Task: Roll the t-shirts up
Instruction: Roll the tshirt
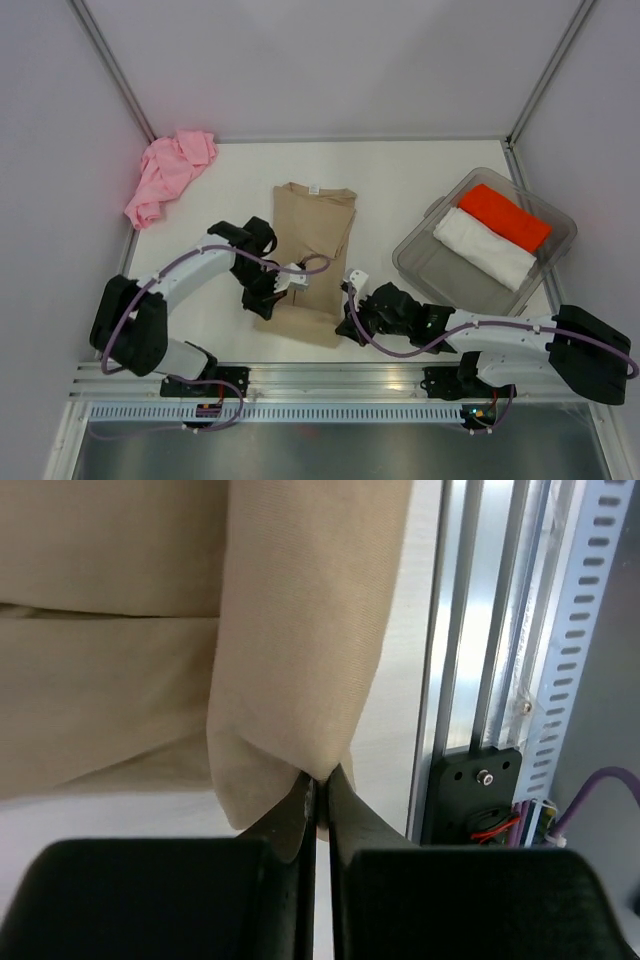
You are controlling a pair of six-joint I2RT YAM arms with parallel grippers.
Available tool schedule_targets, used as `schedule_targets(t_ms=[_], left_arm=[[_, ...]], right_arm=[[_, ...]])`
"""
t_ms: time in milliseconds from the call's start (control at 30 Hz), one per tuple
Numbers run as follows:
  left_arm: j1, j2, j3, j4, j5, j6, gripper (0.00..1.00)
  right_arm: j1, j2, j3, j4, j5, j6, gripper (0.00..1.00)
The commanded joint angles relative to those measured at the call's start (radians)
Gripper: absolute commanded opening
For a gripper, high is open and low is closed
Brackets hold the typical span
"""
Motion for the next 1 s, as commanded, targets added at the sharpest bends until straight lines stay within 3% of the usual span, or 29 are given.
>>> schedule_targets(t_ms=[0,267,367,400,467,633,733,967], left_arm=[[0.036,0.158,0.129,-0.034,0.042,-0.090,0.02],[0.132,0.206,0.150,0.034,0.058,-0.127,0.03],[0.142,0.217,0.156,0.061,0.050,-0.148,0.14],[0.148,0.220,0.168,0.067,0.051,-0.162,0.21],[0.168,0.221,0.182,0.086,0.059,-0.179,0.30],[0.255,0.188,0.199,0.107,0.085,-0.216,0.38],[0.300,0.137,0.168,0.126,0.053,-0.220,0.40],[0.301,0.070,0.024,0.178,0.024,-0.257,0.43]], right_arm=[[-0.024,0.046,0.011,0.073,-0.042,0.042,0.00],[-0.123,0.058,-0.015,0.152,-0.016,0.110,0.00],[-0.148,0.077,0.001,0.146,0.016,0.125,0.13],[-0.156,0.083,0.006,0.139,0.021,0.130,0.22],[-0.171,0.095,0.017,0.114,0.024,0.128,0.27],[-0.182,-0.004,-0.011,0.091,0.031,0.157,0.42],[-0.180,-0.052,-0.046,0.080,0.030,0.199,0.61],[-0.159,0.078,-0.029,0.131,0.034,0.257,0.61]])
